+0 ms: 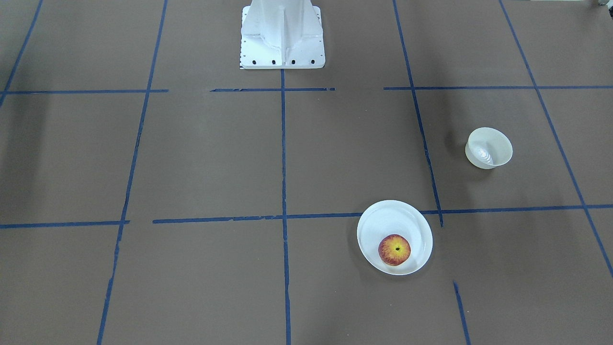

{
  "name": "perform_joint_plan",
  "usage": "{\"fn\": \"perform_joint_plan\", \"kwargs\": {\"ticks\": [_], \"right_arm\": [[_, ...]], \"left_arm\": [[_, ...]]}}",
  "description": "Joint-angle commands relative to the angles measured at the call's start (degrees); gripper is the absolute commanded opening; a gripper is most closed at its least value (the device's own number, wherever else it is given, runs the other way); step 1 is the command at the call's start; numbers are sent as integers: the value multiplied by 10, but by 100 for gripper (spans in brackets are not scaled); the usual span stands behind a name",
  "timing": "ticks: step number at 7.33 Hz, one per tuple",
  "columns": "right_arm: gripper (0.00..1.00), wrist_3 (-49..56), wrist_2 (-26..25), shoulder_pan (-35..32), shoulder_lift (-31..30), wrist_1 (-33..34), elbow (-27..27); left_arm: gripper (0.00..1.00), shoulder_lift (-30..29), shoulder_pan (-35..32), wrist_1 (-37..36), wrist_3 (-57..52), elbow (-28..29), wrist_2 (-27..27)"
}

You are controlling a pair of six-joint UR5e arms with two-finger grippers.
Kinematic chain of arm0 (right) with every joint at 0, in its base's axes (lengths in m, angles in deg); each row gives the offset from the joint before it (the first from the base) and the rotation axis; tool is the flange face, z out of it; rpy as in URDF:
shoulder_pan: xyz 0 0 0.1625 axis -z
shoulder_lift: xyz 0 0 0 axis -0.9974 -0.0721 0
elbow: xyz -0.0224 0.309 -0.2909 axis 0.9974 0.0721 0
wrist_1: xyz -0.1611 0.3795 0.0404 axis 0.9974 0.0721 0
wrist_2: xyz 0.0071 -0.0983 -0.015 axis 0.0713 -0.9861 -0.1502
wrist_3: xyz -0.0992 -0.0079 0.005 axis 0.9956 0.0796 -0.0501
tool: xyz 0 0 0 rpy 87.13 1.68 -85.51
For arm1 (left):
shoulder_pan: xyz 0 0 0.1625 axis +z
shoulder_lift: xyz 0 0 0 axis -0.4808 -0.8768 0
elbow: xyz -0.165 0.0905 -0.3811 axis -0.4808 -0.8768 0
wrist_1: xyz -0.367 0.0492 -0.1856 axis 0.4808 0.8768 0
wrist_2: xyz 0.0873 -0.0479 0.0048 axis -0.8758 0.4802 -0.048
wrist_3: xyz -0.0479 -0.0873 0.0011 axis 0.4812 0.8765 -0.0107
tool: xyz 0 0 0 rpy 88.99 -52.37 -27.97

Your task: Move apple from plate to bowl

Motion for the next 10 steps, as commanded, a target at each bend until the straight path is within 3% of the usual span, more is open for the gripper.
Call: {"fn": "perform_joint_plan", "kwargs": {"ticks": [1, 3, 5, 6, 7, 9, 10], "right_arm": [[100, 0, 0, 0, 0, 0, 0], [100, 0, 0, 0, 0, 0, 1], [100, 0, 0, 0, 0, 0, 0], [100, 0, 1, 0, 0, 0, 0], [100, 0, 0, 0, 0, 0, 0], [100, 0, 0, 0, 0, 0, 0], [100, 0, 0, 0, 0, 0, 1]], "left_arm": [[100, -4, 0, 1, 1, -1, -1], [100, -78, 10, 3, 7, -9, 3], [100, -122, 109, 4, 15, -60, -4], [100, -200, 150, 2, 69, -51, -5], [100, -259, 205, 4, 196, -42, -4], [100, -318, 256, 15, 377, -24, -12], [100, -365, 291, 56, 431, 40, -52]]}}
